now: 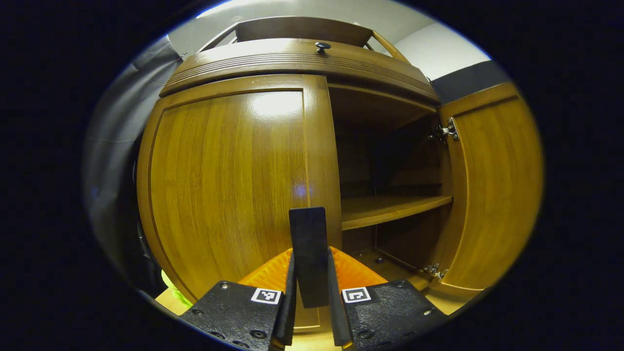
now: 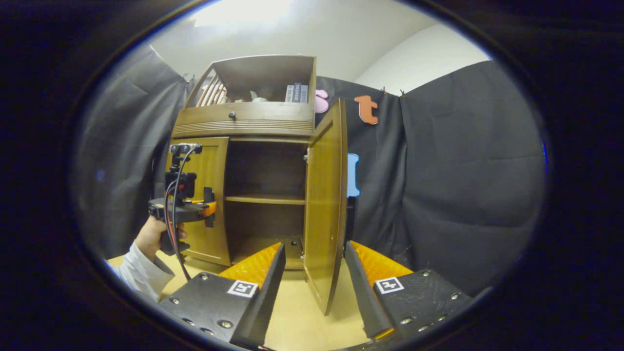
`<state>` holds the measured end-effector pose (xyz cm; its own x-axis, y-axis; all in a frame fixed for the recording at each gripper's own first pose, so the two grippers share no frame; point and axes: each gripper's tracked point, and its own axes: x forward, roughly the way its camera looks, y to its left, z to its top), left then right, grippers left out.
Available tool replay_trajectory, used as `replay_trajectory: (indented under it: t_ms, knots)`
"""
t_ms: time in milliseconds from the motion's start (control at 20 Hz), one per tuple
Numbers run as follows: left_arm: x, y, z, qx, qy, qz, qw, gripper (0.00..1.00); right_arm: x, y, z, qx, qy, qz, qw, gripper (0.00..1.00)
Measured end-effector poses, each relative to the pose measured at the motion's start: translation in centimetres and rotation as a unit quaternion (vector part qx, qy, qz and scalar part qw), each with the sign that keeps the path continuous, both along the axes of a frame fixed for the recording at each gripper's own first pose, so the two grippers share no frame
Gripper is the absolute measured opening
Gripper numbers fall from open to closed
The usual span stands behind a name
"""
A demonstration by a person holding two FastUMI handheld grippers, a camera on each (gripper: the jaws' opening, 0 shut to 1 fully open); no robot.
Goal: Open the right door of the double-door shoe cabinet with the right hand, and open the left door with the left hand.
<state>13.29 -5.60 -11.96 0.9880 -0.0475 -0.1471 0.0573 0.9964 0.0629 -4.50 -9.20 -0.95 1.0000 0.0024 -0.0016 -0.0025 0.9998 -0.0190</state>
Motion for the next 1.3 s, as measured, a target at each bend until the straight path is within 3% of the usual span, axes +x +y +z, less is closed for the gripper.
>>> replay_trajectory:
  t_ms: [450,600,650,750,800,850,900,1300]
  knots:
    - [-1.8,0.0,1.6,-0.028,0.029,-0.011,0.999,0.30,-4.7,0.0,1.3,0.022,-0.033,0.017,0.999,0.73]
    - [-3.3,0.1,2.0,-0.017,0.043,-0.017,0.999,0.30,-5.0,-0.3,2.0,0.037,-0.040,0.022,0.998,0.67]
    - [-4.2,0.2,2.0,-0.015,0.045,-0.020,0.999,0.30,-5.2,-0.6,2.5,0.042,-0.044,0.020,0.998,0.73]
    - [-5.7,0.6,2.2,-0.011,0.047,-0.026,0.999,0.30,-5.3,-0.6,2.9,0.051,-0.049,0.017,0.997,0.73]
    - [-6.3,0.9,2.4,-0.010,0.049,-0.028,0.998,0.30,-5.4,-0.6,3.0,0.054,-0.051,0.016,0.997,0.67]
    - [-7.0,1.1,2.5,-0.010,0.050,-0.030,0.998,0.30,-5.6,-0.5,3.3,0.053,-0.052,0.016,0.997,0.67]
    - [-7.6,1.3,2.6,-0.010,0.048,-0.032,0.998,0.30,-5.9,-0.4,3.5,0.052,-0.053,0.016,0.997,0.73]
    - [-12.2,3.7,3.9,-0.001,0.038,-0.033,0.999,0.29,-6.0,0.5,4.1,0.047,-0.052,0.021,0.997,0.73]
